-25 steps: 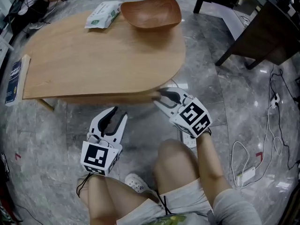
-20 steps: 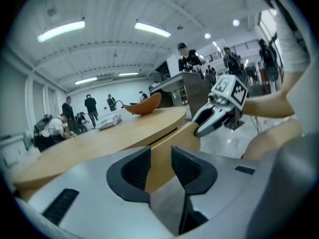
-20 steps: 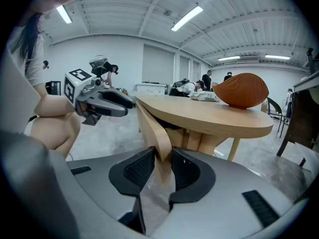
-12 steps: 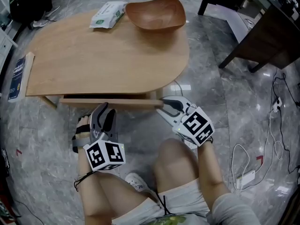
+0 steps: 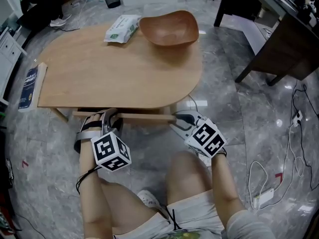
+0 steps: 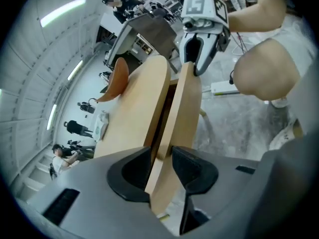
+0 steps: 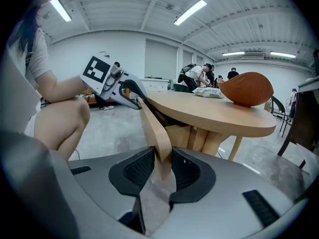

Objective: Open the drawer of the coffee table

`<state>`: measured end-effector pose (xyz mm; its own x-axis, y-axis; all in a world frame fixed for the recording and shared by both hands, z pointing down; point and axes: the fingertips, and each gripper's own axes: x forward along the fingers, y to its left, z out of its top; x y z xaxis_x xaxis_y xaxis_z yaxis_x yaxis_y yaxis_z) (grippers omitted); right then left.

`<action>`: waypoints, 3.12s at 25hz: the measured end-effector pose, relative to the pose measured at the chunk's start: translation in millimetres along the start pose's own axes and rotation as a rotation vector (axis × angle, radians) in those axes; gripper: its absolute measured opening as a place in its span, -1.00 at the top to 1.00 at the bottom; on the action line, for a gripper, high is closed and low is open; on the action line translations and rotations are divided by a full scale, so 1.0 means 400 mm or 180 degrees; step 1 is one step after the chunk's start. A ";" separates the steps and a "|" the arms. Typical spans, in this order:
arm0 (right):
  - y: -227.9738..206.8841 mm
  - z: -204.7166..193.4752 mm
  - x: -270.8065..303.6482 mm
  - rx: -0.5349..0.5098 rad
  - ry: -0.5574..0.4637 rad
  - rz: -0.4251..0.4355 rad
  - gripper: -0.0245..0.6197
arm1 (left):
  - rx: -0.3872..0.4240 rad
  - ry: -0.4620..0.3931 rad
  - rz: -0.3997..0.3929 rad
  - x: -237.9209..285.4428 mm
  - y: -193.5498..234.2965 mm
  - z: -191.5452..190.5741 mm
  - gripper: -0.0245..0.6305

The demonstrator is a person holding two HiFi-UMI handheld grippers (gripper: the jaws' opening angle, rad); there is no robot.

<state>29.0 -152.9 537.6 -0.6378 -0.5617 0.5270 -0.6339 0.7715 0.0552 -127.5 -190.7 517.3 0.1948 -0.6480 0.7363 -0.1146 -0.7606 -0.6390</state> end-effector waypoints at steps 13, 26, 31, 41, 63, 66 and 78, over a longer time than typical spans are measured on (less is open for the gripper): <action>0.025 0.042 0.005 -0.1051 0.0622 -0.0606 0.56 | 0.0173 -0.0014 -0.0010 0.010 -0.016 0.002 0.62; 0.123 0.164 0.162 -0.2042 0.0954 -0.0833 0.55 | 0.0471 0.0022 0.0071 0.006 -0.019 0.011 0.62; 0.120 0.165 0.177 -0.2230 0.1129 -0.0872 0.55 | 0.0441 0.0033 0.0103 0.011 -0.013 0.010 0.62; 0.151 0.162 0.156 -0.1690 0.1077 -0.0563 0.61 | 0.0366 0.0148 -0.0171 -0.014 -0.041 0.007 0.62; 0.218 0.143 0.124 -0.1620 0.0919 -0.0629 0.61 | 0.0400 0.0109 -0.0252 -0.060 -0.103 -0.013 0.63; 0.219 0.140 0.121 -0.1596 0.0935 -0.0635 0.61 | 0.0383 0.0053 -0.0273 -0.062 -0.105 -0.010 0.64; 0.258 0.133 0.108 -0.1487 0.0948 -0.0476 0.62 | 0.0275 -0.0083 -0.0371 -0.091 -0.133 -0.022 0.64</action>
<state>-87.2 -113.4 520.7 -0.3623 -0.6186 0.6972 -0.4037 0.7783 0.4808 -136.9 -127.0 526.4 0.2274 -0.5534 0.8013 -0.0058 -0.8236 -0.5672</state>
